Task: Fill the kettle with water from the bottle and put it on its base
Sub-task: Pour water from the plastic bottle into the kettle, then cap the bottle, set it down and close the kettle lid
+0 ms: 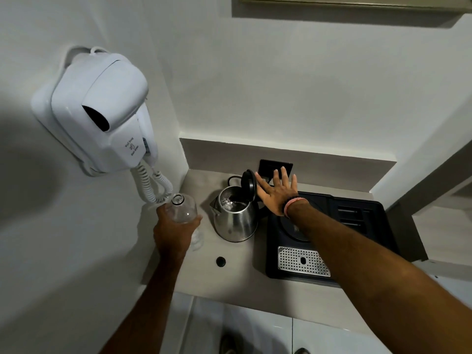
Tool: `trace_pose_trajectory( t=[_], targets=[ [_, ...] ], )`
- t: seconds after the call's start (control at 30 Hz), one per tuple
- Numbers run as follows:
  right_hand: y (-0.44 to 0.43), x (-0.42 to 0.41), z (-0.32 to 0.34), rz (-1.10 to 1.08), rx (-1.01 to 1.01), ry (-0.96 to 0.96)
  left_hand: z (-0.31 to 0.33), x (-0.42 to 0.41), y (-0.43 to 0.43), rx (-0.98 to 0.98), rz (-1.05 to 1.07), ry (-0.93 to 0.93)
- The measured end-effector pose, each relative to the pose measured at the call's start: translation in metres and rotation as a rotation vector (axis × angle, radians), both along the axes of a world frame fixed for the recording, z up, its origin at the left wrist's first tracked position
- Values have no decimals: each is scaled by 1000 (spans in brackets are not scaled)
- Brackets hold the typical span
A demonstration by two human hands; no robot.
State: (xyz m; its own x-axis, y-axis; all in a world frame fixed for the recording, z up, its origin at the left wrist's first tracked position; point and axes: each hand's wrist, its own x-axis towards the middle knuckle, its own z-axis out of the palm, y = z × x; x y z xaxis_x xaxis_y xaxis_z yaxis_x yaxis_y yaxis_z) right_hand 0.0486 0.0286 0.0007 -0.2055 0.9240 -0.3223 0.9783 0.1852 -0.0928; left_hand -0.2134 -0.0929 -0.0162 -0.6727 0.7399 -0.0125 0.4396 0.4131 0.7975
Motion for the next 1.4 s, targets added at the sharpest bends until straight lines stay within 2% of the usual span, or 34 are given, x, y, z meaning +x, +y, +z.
trace_pose_trajectory(
  t=[0.17,0.27,0.4,0.53,0.6,0.77,0.87,1.03,1.2,1.3,1.4],
  targets=[
    [1,0,-2,-7,-5,4,-12,2,-4,80,33,-1],
    [1,0,-2,-11,-11,5,-22,1,-7,57,22,2],
    [0,-1,-3,-14,-7,10,-53,5,-23,93,-2,-73],
    [1,0,-4,-10,-9,3,-97,31,-51,-25,87,-72],
    [1,0,-3,-7,-6,-3,-114,43,-57,-76,-17,-24],
    [0,0,-2,-7,-23,-3,-133,60,-48,-292,-430,247],
    [0,0,-4,-13,-26,-6,-129,64,-43,-365,-539,280],
    [1,-1,-4,-4,-30,-7,-98,63,-40,-221,-499,309],
    [1,-1,-5,3,-37,-9,-15,54,-29,191,-377,309],
    [0,-1,-2,1,-42,12,41,42,-26,344,-208,384],
    [0,-1,-2,3,-45,0,61,23,-17,433,-74,439]
  ],
)
